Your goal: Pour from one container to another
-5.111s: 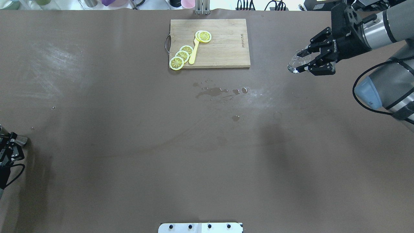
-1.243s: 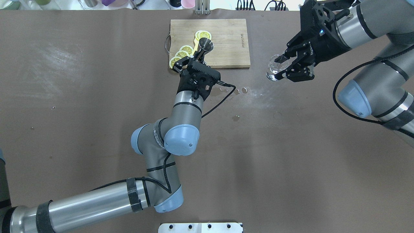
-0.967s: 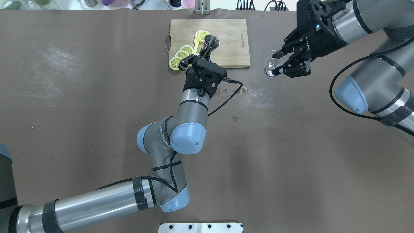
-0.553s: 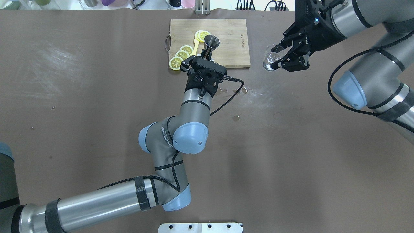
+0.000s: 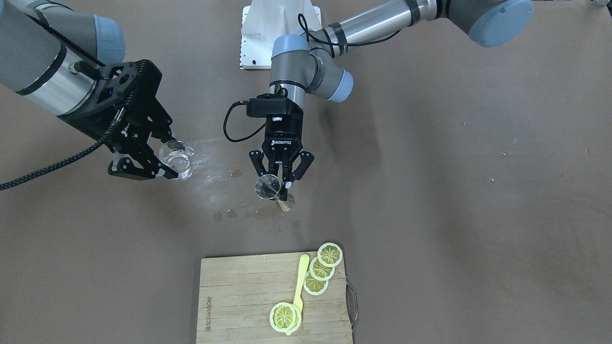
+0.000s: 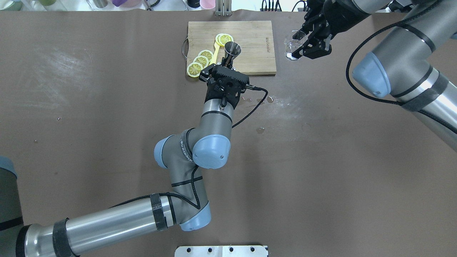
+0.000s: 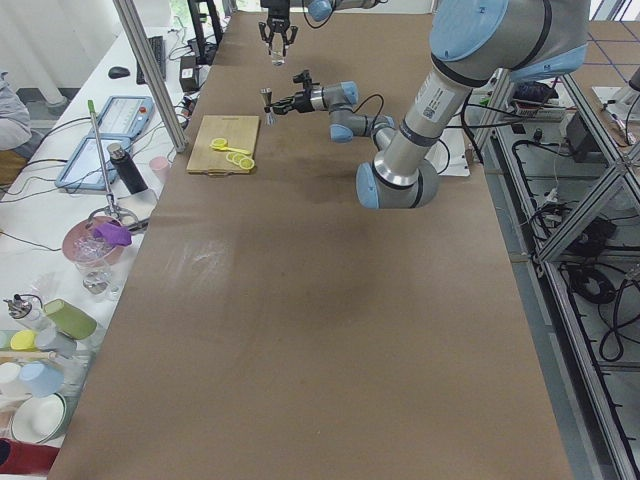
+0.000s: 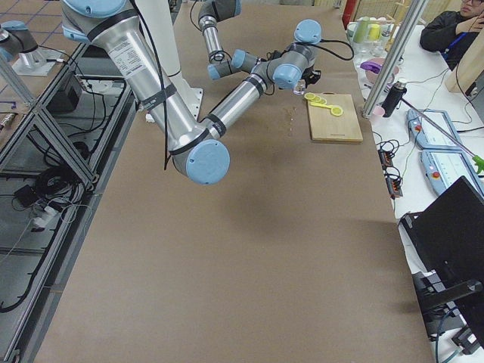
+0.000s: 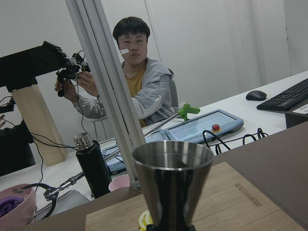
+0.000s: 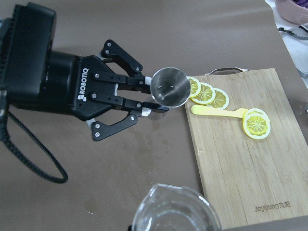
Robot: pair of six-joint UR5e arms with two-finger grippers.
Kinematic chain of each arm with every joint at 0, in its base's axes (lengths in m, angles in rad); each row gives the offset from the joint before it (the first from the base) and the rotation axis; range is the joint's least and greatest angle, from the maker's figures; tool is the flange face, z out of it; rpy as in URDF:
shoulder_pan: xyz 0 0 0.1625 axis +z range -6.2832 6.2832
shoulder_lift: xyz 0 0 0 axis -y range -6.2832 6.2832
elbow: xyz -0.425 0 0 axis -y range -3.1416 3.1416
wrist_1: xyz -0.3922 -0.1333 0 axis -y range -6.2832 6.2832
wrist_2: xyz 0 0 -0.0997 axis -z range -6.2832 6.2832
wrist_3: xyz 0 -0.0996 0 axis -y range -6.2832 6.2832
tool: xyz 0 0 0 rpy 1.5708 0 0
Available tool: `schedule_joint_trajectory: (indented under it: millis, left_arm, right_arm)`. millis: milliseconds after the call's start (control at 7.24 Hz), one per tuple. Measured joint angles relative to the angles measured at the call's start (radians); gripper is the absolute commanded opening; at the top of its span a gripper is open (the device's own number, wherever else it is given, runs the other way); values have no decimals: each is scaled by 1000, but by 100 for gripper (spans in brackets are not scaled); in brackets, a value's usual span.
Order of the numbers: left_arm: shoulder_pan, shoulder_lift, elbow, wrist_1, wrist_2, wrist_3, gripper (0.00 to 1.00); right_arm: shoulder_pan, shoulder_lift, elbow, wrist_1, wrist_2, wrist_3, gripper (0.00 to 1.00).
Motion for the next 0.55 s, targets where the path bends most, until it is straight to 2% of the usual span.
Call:
schedule_joint_trajectory:
  millis: [553]
  left_arm:
    - [-1,0,18,0,-1,-24,0]
  right_arm:
    - [-32,150,-123,-136,-53,-150,0]
